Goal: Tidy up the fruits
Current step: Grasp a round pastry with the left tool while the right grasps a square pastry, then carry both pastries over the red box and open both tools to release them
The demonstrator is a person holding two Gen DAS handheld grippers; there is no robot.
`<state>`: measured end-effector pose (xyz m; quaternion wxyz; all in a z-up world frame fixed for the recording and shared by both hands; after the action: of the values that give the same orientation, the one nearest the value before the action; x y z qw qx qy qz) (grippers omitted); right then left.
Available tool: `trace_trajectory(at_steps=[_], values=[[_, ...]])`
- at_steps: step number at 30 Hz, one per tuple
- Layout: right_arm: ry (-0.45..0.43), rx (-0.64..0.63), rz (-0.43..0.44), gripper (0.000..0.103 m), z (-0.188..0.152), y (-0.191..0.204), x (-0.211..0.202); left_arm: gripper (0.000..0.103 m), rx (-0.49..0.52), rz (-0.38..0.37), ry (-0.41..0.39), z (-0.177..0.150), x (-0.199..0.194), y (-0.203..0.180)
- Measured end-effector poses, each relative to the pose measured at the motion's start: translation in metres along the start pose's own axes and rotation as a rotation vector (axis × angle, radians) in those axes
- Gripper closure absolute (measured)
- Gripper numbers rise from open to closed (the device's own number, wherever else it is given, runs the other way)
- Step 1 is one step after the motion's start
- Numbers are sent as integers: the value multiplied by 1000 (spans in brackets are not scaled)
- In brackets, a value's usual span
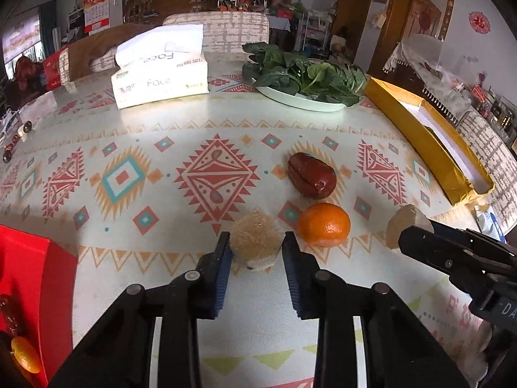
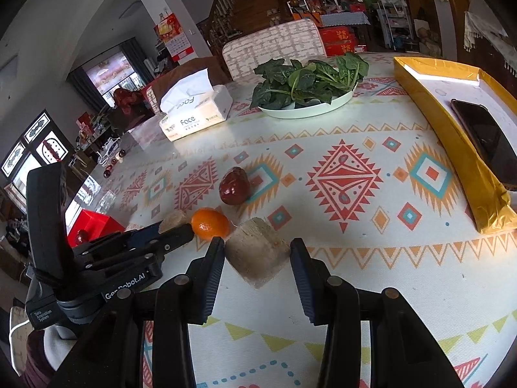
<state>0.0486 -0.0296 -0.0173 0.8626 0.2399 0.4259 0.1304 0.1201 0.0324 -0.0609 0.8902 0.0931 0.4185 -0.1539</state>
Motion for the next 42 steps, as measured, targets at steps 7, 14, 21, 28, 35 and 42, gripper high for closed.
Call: trace_trajectory(at_steps=[7,14,21,28,35,42], values=[[4,3,-2,57,-1,-1,2,72,0,-9,-35,-3,-21,-7],[7,8,7,57,-1,-2,3,72,-66,-53,-94,-13,-54,-7],[2,8,8,57,-2,-2,3,72,-156,-44,-117,-36,-73,12],[-7,67,60,57,0,-7,3,72,-223,1,-156,-54,-114,38],[-8,39,18,57,-2,-5,6,72,-301,62,-236,-80,-170,91],[0,-8,40,57,-14,38,-13,72,-429,140,-264,-124,-201,158]])
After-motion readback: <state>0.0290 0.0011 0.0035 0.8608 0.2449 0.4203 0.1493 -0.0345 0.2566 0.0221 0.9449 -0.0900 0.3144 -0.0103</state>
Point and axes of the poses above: each gripper's, at about its wrist camera, not at the fingertips, and x roughly the way its jaws point, y to its left, z to its top, the point moved 9 cm from there along x, roughly the way its jaws point, and after that the axes turned 13 degrees about x, right-handed, at the moved point
